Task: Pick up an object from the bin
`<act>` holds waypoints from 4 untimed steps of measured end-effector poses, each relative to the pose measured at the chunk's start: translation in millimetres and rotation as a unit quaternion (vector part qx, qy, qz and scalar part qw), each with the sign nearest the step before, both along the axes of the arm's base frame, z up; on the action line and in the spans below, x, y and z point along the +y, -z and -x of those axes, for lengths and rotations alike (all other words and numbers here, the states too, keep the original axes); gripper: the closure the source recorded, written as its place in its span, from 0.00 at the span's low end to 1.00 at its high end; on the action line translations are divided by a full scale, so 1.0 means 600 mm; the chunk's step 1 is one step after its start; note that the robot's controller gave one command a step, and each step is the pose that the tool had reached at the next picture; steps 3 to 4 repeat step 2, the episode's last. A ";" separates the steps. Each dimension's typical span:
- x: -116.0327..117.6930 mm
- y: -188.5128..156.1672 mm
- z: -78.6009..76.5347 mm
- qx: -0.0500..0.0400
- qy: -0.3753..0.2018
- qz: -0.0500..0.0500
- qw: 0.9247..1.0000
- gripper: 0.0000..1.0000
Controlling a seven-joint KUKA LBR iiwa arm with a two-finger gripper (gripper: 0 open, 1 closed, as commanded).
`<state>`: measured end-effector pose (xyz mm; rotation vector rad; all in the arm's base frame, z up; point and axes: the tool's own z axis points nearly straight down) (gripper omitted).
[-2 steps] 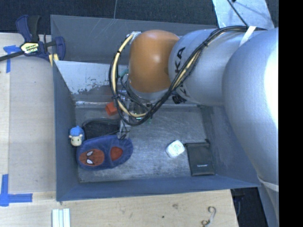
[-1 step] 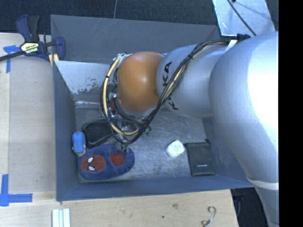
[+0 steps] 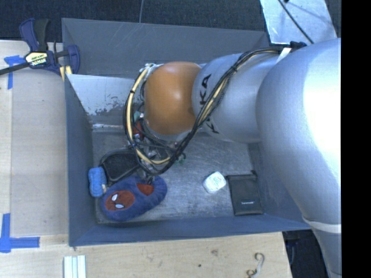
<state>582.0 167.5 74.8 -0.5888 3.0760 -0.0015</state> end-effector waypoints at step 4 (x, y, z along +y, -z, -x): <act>-0.013 -0.286 0.029 0.005 -0.062 0.001 0.998 1.00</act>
Offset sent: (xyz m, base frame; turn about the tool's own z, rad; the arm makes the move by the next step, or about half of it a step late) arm 0.0050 -0.0105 0.1098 -0.0940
